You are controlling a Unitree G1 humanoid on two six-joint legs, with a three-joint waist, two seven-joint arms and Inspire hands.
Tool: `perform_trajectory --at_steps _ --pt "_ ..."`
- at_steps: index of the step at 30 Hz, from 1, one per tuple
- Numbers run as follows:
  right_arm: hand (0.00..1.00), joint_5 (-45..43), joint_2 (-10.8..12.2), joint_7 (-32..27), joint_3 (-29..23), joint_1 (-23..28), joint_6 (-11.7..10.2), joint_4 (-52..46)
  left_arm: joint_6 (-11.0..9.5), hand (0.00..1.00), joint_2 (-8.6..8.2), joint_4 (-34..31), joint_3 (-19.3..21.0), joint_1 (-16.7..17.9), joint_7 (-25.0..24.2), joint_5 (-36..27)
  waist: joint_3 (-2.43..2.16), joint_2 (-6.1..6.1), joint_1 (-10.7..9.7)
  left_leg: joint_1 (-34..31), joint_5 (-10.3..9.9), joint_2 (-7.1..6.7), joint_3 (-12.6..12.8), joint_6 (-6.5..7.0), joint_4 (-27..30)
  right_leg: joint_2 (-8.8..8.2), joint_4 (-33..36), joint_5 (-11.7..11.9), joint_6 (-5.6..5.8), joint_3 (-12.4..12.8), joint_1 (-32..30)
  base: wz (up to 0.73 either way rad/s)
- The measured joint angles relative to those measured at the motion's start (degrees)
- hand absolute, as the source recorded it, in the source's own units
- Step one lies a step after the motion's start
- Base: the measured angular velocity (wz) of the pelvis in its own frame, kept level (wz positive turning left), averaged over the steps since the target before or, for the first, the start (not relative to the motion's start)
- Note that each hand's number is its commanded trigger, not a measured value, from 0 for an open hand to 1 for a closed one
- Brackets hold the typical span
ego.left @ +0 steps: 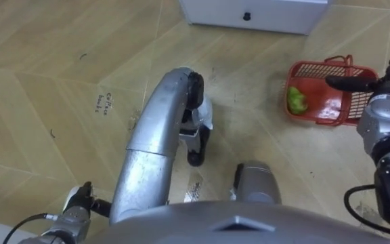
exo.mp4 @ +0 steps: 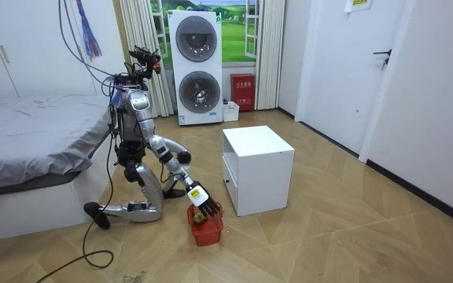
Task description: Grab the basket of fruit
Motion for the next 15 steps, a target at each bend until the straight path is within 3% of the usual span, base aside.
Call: perform_trajectory --at_steps 6,15 --pt "0.00 2.7 -1.6 3.2 0.1 0.0 1.0 2.1 0.3 0.00 0.00 -0.1 0.0 -0.5 -1.5 0.0 -0.01 0.67 1.3 -0.3 0.1 0.02 0.1 0.11 0.0 -0.01 0.1 -0.1 0.10 -0.1 -0.3 0.00" --pt "0.00 3.7 -2.2 5.1 0.6 0.0 1.2 4.4 0.4 0.00 0.02 -0.2 0.0 -0.6 -2.2 0.0 -0.06 1.27 1.4 -0.3 0.1 0.04 0.8 0.25 -0.5 -0.74 0.0 -0.1 0.22 -0.1 -0.6 0.00"
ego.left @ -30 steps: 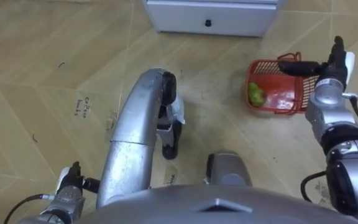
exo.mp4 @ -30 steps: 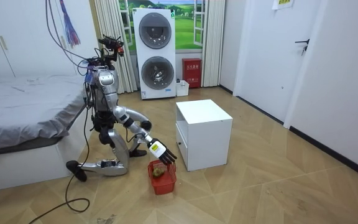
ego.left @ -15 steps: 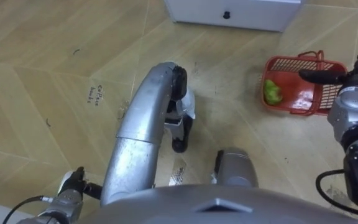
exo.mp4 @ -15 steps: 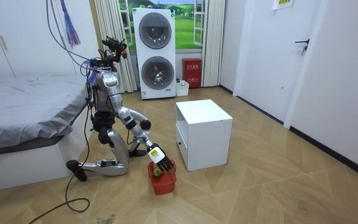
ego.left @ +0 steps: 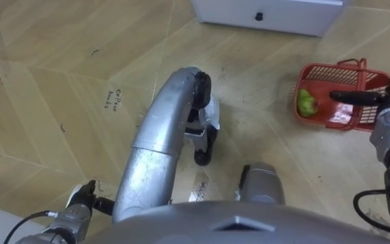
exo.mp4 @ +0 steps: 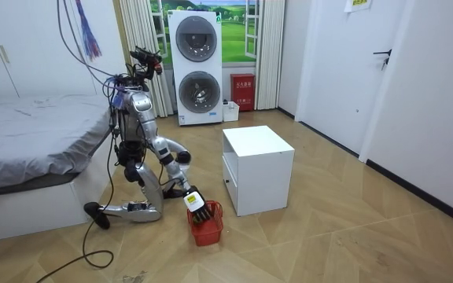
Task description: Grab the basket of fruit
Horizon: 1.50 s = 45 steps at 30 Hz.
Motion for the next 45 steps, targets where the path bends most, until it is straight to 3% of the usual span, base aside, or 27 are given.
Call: perform_trajectory --at_steps 15,16,17,18,19,26,27,30,45 --pt "0.00 -0.3 -0.1 1.8 0.0 0.0 0.0 0.0 0.0 0.00 0.03 -2.1 0.0 0.0 -2.4 0.0 0.03 0.12 0.2 0.0 0.0 0.18 0.2 -0.01 -0.2 -0.15 0.0 0.0 0.00 0.1 -0.3 0.00" --pt "0.35 -0.4 -0.1 1.8 0.0 0.0 0.0 0.0 0.0 0.00 0.03 -2.1 0.0 0.0 -2.4 0.0 0.02 0.12 0.2 0.0 0.0 0.21 0.3 -0.01 -0.2 -0.15 0.0 0.0 0.00 0.1 -0.3 0.00" --pt "0.57 -0.4 -0.1 1.8 0.0 0.0 0.0 0.0 0.0 0.00 0.04 -2.1 0.0 0.0 -2.5 0.0 0.02 0.13 0.2 0.0 0.0 0.22 0.3 -0.01 -0.3 -0.15 0.0 0.0 0.00 0.2 -0.3 0.00" --pt "0.87 -0.4 -0.1 1.8 0.0 0.0 0.0 0.0 0.0 0.00 0.03 -2.1 0.0 0.1 -2.6 0.0 0.03 0.18 0.4 0.0 0.0 0.26 0.3 -0.01 -0.3 -0.15 0.0 0.0 0.00 0.2 -0.4 0.00" --pt "1.00 -0.4 -0.1 1.8 0.0 0.0 0.0 0.0 0.0 0.00 0.03 -2.1 0.0 0.1 -2.7 0.0 0.03 0.28 0.5 0.0 0.0 0.27 0.3 -0.01 -0.3 -0.15 0.0 0.0 0.00 0.2 -0.4 0.00" --pt "1.00 -2.8 -1.0 4.7 1.8 0.0 0.0 0.7 0.6 0.00 0.01 -2.4 -0.1 0.7 -3.9 0.0 -0.02 1.29 2.4 0.0 0.0 0.41 0.5 0.02 -0.4 -0.25 0.1 0.0 0.01 0.3 -0.6 0.00" --pt "1.00 -2.7 -1.0 5.1 1.8 0.0 0.0 0.7 0.7 0.00 0.01 -2.6 -0.1 0.9 -3.9 0.0 0.22 0.88 2.6 0.0 0.1 0.43 0.5 -0.01 -0.4 -0.25 0.1 0.0 0.01 0.2 -0.6 0.00" --pt "1.00 -2.4 -1.1 5.6 1.8 -0.2 0.0 1.2 0.9 0.00 0.00 -3.7 -0.1 1.2 -4.0 0.0 0.30 0.76 2.9 0.0 0.1 0.43 0.5 -0.11 -0.5 -0.26 0.1 0.0 0.03 0.2 -0.6 0.00" --pt "1.00 -1.9 -1.2 6.0 4.0 -0.1 0.1 2.6 1.2 0.00 0.00 -4.5 0.0 1.1 -4.0 -0.1 0.35 0.65 3.0 0.0 0.7 0.29 0.8 0.21 -0.8 -0.67 0.4 0.0 0.09 0.0 -0.5 0.00"
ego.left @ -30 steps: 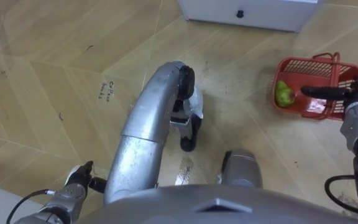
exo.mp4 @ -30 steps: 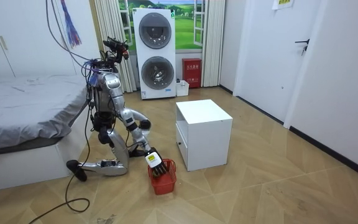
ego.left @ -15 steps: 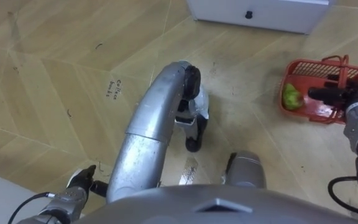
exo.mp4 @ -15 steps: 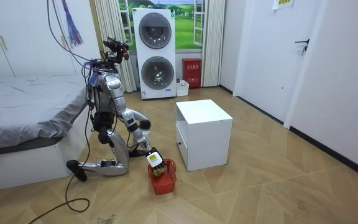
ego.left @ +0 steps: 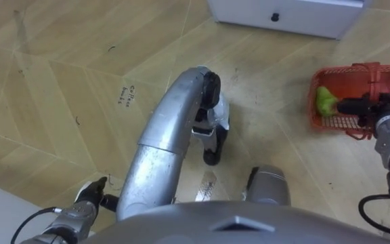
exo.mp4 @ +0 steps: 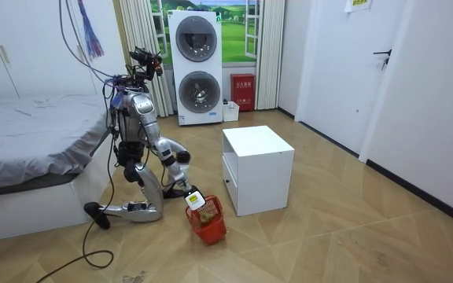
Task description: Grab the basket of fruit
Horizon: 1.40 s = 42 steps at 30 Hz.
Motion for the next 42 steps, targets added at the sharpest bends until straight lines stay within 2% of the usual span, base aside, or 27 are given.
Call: perform_trajectory --at_steps 8,13,19,22,25,27,29,31,32,33,34,35,36,37,38,39,40,42 --pt "1.00 -0.5 0.0 -0.1 0.0 0.0 0.5 -0.2 1.0 0.00 0.00 0.2 0.1 -1.8 0.0 0.0 0.25 -0.88 -0.3 0.0 0.3 0.11 0.1 0.20 0.0 0.02 0.4 -0.1 0.09 0.2 0.0 0.00" --pt "1.00 0.3 0.4 -0.5 1.3 0.0 0.5 -0.7 1.0 0.00 -0.01 0.2 0.0 -2.0 0.1 0.0 0.74 -2.07 -0.2 0.0 0.3 0.74 -0.1 0.22 0.4 0.66 0.6 -0.1 0.16 0.2 0.0 -0.01" --pt "1.00 1.5 0.9 -0.6 2.2 0.0 0.5 -2.7 1.1 0.00 0.02 0.1 0.0 -2.3 0.3 0.0 0.60 -2.50 -0.6 0.0 0.4 0.65 -0.9 0.35 1.2 1.57 0.6 -0.1 0.19 0.5 1.0 0.00" --pt "1.00 1.5 1.6 -0.5 2.2 0.0 0.5 -3.8 1.1 0.00 -0.04 0.0 0.2 -2.4 0.4 0.2 0.68 -3.13 -1.3 0.6 0.4 0.51 -1.3 0.40 1.6 1.94 0.5 -0.1 0.09 0.7 2.2 -0.05" --pt "1.00 1.4 2.4 -0.9 2.2 0.3 0.6 -7.3 1.1 0.00 0.00 0.1 2.7 -3.2 0.5 0.1 0.66 -4.04 -2.4 1.0 0.3 0.42 -1.9 0.46 2.1 2.58 0.5 -0.1 0.06 0.6 3.1 -0.04" --pt "1.00 0.9 3.5 -2.4 2.1 0.2 1.0 -12.5 1.2 0.00 0.04 0.1 4.6 -3.8 1.4 0.2 0.30 -5.24 -3.6 1.2 0.3 0.42 -2.0 0.48 2.1 2.68 0.5 -0.2 -0.06 0.6 3.3 0.00" --pt "1.00 0.3 4.5 -3.3 2.1 0.2 1.1 -16.3 1.2 0.00 0.00 -0.4 5.0 -4.4 2.2 0.2 0.19 -5.99 -4.3 1.5 0.2 0.46 -2.5 0.82 2.7 3.23 0.1 -0.3 -0.30 0.4 4.1 -0.04" --pt "1.00 -1.5 5.8 -4.5 2.1 0.0 1.1 -19.3 1.2 0.00 -0.02 -1.0 5.0 -5.4 2.3 0.2 0.17 -5.87 -4.7 2.1 -0.2 0.60 -3.4 1.38 3.6 4.45 -0.6 -0.4 -0.38 0.4 5.2 -0.11" --pt "1.00 -2.9 6.5 -5.1 2.1 0.0 1.1 -21.1 1.4 0.00 -0.03 -1.4 5.0 -5.7 2.8 0.5 0.05 -5.77 -5.1 2.4 -0.3 0.48 -3.6 1.63 3.6 5.41 -1.7 -1.2 -0.41 0.7 6.1 0.00" --pt "1.00 -5.0 6.5 -5.2 2.0 0.0 1.3 -22.7 1.5 0.00 -0.16 -2.6 5.1 -6.3 3.0 1.2 -0.16 -5.30 -5.3 2.7 -0.4 0.60 -3.7 1.88 2.6 6.85 -3.2 -1.7 0.13 1.4 6.0 0.00" --pt "1.00 -5.7 6.5 -5.4 2.0 0.0 1.8 -23.6 1.6 0.00 -0.19 -3.1 5.0 -6.4 3.0 1.5 -0.21 -5.06 -5.3 3.1 -0.4 0.74 -3.8 1.96 1.8 7.49 -4.2 -1.7 0.13 2.0 5.8 -0.14" --pt "1.00 -6.2 6.6 -5.5 2.0 0.0 2.4 -25.1 1.8 0.00 -0.52 -4.2 5.1 -6.7 3.1 1.7 -0.63 -4.13 -5.1 4.6 -0.2 1.14 -4.1 2.28 -0.6 8.43 -8.0 -1.7 0.11 3.0 5.7 -0.38" --pt "1.00 -6.6 6.7 -5.6 2.1 0.2 2.6 -26.3 2.4 0.00 -1.12 -4.3 5.1 -6.4 3.2 1.9 -1.38 -2.78 -4.8 7.1 0.0 1.50 -4.6 2.58 -4.4 8.61 -14.2 -1.6 0.00 3.3 6.2 -0.49" --pt "1.00 -6.6 6.8 -5.6 2.1 0.4 2.9 -27.2 2.6 0.00 -1.33 -4.3 5.1 -5.7 3.3 2.2 -1.63 -2.19 -4.7 8.6 0.1 1.76 -4.9 2.66 -6.8 8.59 -18.0 -1.5 0.12 3.4 6.7 -0.59" --pt "1.00 -6.7 7.4 -5.6 2.1 0.4 3.8 -29.5 2.8 0.00 -1.35 -4.6 6.3 -5.0 3.7 2.5 -1.76 -1.84 -4.9 12.2 0.7 1.68 -5.0 2.57 -12.2 8.00 -25.9 -0.6 0.08 3.7 8.2 -0.56" --pt "1.00 -6.8 7.7 -5.7 2.0 1.0 4.3 -32.5 3.2 0.00 -1.35 -4.4 7.6 -4.2 4.3 2.3 -1.83 -1.72 -5.2 16.2 1.6 1.49 -4.9 2.81 -18.2 7.60 -33.6 2.2 0.26 3.4 9.6 -0.51" --pt "1.00 -6.9 7.9 -6.0 1.9 1.7 4.3 -34.4 3.4 0.00 -1.37 -4.4 8.4 -3.9 4.6 2.3 -1.86 -1.59 -5.3 18.2 2.2 1.48 -5.0 2.94 -21.3 7.46 -37.3 4.6 0.62 3.2 10.2 -0.40" --pt "1.00 -8.1 9.1 -7.2 0.9 5.2 4.3 -41.4 3.7 0.00 -1.23 -5.0 11.2 -2.8 5.7 2.3 -2.06 -1.43 -5.6 27.3 4.6 0.85 -5.2 3.41 -33.3 7.41 -48.2 18.8 1.02 3.3 12.5 -0.30"
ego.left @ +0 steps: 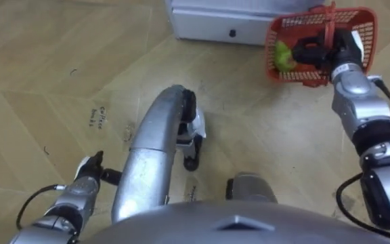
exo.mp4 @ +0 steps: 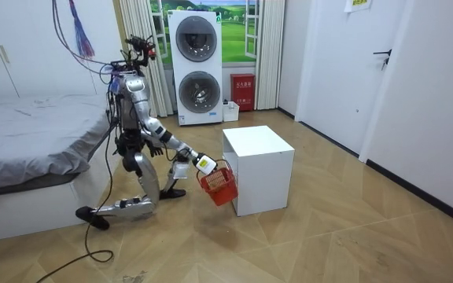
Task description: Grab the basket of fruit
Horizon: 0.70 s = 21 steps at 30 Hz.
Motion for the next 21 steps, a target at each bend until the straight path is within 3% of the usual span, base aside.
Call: perform_trajectory --at_steps 2,4,6,7,9,10,12,13,14,15,17,18,19,20,21 --pt "1.00 -1.6 0.7 -0.5 0.0 2.3 -0.1 -4.3 -0.2 0.00 0.25 -0.4 0.5 0.4 1.6 -0.2 -0.12 0.11 0.7 6.4 1.6 -0.06 -0.4 -0.12 -8.1 0.09 -3.8 7.0 0.85 0.2 0.1 -0.36" --pt "1.00 -2.9 2.1 -0.5 0.0 3.6 -0.2 -5.3 -0.6 0.00 0.18 -0.4 1.2 0.0 3.1 -0.1 -0.22 0.23 0.5 13.1 3.1 -0.12 -0.8 -0.27 -15.5 0.34 -2.4 6.3 0.89 -1.0 -1.7 -0.40" --pt "1.00 -4.5 2.9 -0.3 0.2 7.7 -0.2 -8.6 -2.5 0.00 -0.66 0.0 1.2 0.2 4.4 -0.1 -0.37 0.46 1.0 22.5 5.7 -0.02 -1.1 -0.92 -25.9 0.23 -5.2 2.8 1.04 -2.9 -4.2 -0.43" --pt "1.00 -4.5 3.0 -0.3 0.4 8.8 -0.2 -9.5 -2.7 0.00 -0.90 0.2 1.2 0.2 4.7 -0.2 -0.44 0.54 0.9 24.6 6.4 0.17 -1.2 -1.11 -28.3 0.16 -6.7 1.8 1.00 -3.3 -4.9 -0.39" --pt "1.00 -4.6 3.2 0.4 1.3 11.3 -0.1 -11.2 -3.4 0.00 -1.53 -0.4 1.3 0.8 5.4 -0.2 -0.58 1.11 1.0 31.2 8.2 2.25 -1.2 -2.35 -35.5 0.45 -16.8 -0.8 1.11 -5.2 -7.2 -0.45" --pt "1.00 -4.9 3.3 0.4 1.3 11.6 -0.1 -11.2 -3.5 0.00 -1.57 -0.4 1.2 1.0 5.6 -0.2 -0.64 1.18 1.0 32.5 8.5 2.81 -1.2 -2.64 -36.7 0.58 -20.3 -1.0 1.11 -5.8 -7.4 -0.33" --pt "1.00 -8.0 3.3 0.3 1.1 13.0 0.0 -14.2 -4.4 0.00 -1.87 -0.4 1.2 1.2 6.3 -0.1 -0.69 1.20 0.7 35.8 9.3 3.99 -2.3 -3.72 -38.7 1.60 -37.2 0.2 0.23 -6.5 -7.5 -0.06" --pt "1.00 -8.7 3.3 0.3 1.0 13.3 0.0 -15.3 -4.4 0.00 -1.95 -0.6 1.2 1.2 6.3 -0.1 -0.78 1.07 0.6 36.3 9.3 4.00 -2.7 -3.75 -38.7 1.94 -41.4 2.0 -0.05 -6.3 -7.5 0.14" --pt "1.00 -9.8 3.0 0.4 0.9 14.2 0.1 -18.0 -4.4 0.00 -2.67 -1.4 1.7 1.9 6.3 0.0 -1.18 1.73 0.4 37.6 9.7 4.58 -3.4 -4.63 -39.5 2.34 -43.9 3.9 -0.49 -7.0 -5.9 -0.06" --pt "1.00 -9.9 3.0 0.5 1.4 14.4 0.1 -21.1 -4.6 0.00 -2.70 -2.3 2.1 3.3 6.3 0.0 -1.24 1.82 1.0 40.0 10.9 5.13 -4.1 -6.48 -42.5 3.22 -47.6 5.6 -1.51 -8.6 -2.7 -0.12" --pt "1.00 -9.1 3.1 0.5 1.7 14.4 0.1 -25.5 -4.5 0.00 -2.34 -2.5 2.5 4.6 6.2 0.0 -1.05 1.63 0.6 41.1 11.5 5.75 -4.6 -7.76 -43.5 4.40 -53.7 7.6 -2.53 -8.8 2.4 0.11" --pt "1.00 -8.0 3.0 0.5 1.2 14.3 0.0 -28.2 -4.2 0.00 -2.33 -3.1 2.6 4.9 6.1 0.0 -1.07 1.21 -0.1 40.9 12.9 5.73 -5.3 -8.46 -47.4 4.77 -56.0 7.7 -2.53 -8.1 4.7 0.52" --pt "1.00 -7.7 2.7 0.5 0.9 14.1 0.0 -29.2 -3.9 0.00 -2.46 -3.7 2.6 5.3 5.9 0.0 -1.08 1.33 -0.6 40.4 15.1 5.87 -5.0 -6.97 -49.6 5.19 -56.7 7.7 -2.52 -8.0 5.6 0.54" --pt "1.00 -7.0 3.4 0.6 0.5 14.1 0.0 -30.0 -3.7 0.00 -2.48 -3.8 2.7 6.0 5.8 0.1 -1.62 0.21 -0.6 42.2 16.4 5.75 -4.5 -7.12 -50.7 5.02 -58.4 8.0 -2.21 -7.8 7.0 0.32" --pt "1.00 -6.9 3.4 1.0 0.4 14.1 0.0 -30.6 -3.6 0.00 -2.65 -3.7 2.7 6.3 5.7 0.1 -1.65 0.03 -0.5 43.2 16.6 5.79 -4.4 -7.05 -51.5 5.18 -59.5 8.4 -2.04 -8.0 7.9 0.18"
